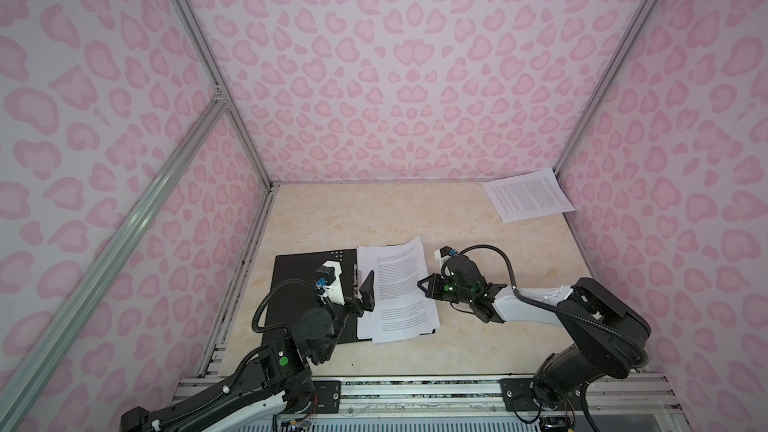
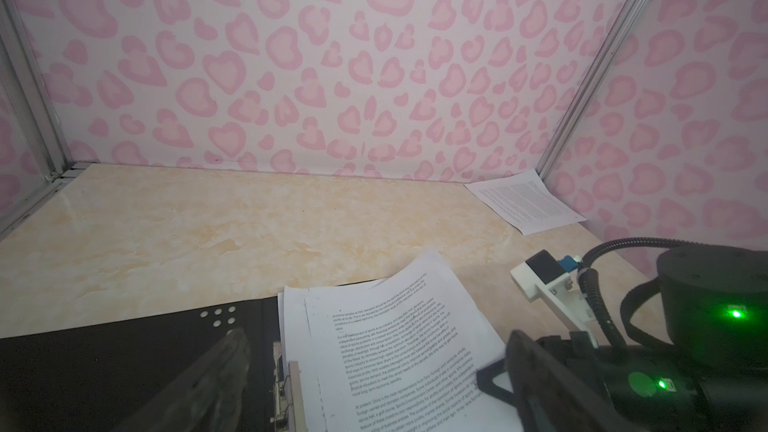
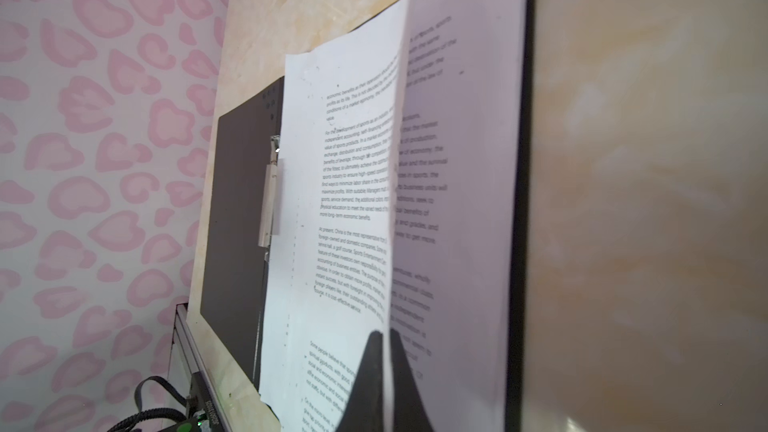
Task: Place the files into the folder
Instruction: 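Carry the sheet onto the folder with the right gripper, then hold the sheet edge upright at the clip with the right gripper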
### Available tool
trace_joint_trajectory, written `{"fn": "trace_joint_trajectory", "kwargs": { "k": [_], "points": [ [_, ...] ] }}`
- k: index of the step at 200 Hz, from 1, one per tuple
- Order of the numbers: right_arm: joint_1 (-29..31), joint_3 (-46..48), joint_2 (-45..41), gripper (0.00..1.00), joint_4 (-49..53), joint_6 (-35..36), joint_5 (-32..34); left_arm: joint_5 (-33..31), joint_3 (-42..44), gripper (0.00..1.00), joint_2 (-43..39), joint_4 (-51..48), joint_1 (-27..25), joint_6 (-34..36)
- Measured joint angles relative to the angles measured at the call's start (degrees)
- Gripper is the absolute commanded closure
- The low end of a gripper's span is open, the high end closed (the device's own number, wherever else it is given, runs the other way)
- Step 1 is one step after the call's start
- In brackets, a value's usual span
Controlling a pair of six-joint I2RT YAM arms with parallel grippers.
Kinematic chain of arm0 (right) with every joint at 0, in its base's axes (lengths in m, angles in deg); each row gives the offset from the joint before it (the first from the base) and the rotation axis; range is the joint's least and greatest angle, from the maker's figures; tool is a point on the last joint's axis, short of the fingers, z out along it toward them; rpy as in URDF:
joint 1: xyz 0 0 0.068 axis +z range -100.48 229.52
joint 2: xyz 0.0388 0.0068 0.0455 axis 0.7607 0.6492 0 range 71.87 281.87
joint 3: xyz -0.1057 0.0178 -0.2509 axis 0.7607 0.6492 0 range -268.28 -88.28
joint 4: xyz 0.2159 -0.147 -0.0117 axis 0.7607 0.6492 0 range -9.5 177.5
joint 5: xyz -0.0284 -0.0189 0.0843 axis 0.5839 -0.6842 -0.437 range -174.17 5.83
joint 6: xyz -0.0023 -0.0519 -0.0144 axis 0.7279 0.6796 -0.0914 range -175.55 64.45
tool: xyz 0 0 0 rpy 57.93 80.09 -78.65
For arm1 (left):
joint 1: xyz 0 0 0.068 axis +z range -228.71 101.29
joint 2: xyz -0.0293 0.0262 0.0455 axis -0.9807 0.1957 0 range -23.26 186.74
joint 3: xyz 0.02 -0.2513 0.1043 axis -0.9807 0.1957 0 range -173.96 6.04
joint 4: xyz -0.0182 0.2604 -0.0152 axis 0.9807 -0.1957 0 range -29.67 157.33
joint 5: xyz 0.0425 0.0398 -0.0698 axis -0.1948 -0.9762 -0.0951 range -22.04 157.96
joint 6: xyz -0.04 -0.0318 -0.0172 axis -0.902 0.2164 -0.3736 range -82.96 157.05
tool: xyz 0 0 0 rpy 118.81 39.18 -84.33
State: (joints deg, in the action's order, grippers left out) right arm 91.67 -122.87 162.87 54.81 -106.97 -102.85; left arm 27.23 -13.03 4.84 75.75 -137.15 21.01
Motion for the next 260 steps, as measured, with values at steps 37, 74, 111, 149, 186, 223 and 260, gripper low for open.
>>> {"fn": "trace_joint_trajectory", "kwargs": {
  "k": [37, 74, 111, 149, 186, 223, 260],
  "points": [
    [0.31, 0.61, 1.22, 1.0, -3.61, -2.82, 1.05, 0.44, -0.02, 0.02, 0.63, -0.02, 0.02, 0.02],
    [0.61, 0.52, 3.58, 1.0, -7.15, -4.92, 1.18, 0.63, -0.02, 0.02, 1.09, -0.02, 0.02, 0.04],
    [0.85, 0.0, 5.9, 1.0, -9.77, -6.58, 1.03, 0.92, -0.26, 0.03, 2.01, 0.0, 0.02, 0.17],
    [1.03, -0.76, 6.78, 1.0, -10.49, -7.1, 0.79, 0.96, -0.52, 0.02, 2.43, -0.04, 0.02, 0.2],
    [1.36, -1.07, 7.1, 1.0, -11.02, -7.5, 0.59, 1.31, -0.52, 0.03, 2.51, -0.04, 0.02, 0.22],
    [1.44, -1.09, 7.56, 1.0, -12.02, -7.74, 0.55, 1.31, -0.52, 0.02, 2.67, -0.04, 0.07, 0.24],
    [1.62, -1.09, 8.61, 1.0, -12.85, -8.44, 0.15, 1.33, -0.55, 0.02, 2.86, -0.04, 0.09, 0.24]
  ]
}}
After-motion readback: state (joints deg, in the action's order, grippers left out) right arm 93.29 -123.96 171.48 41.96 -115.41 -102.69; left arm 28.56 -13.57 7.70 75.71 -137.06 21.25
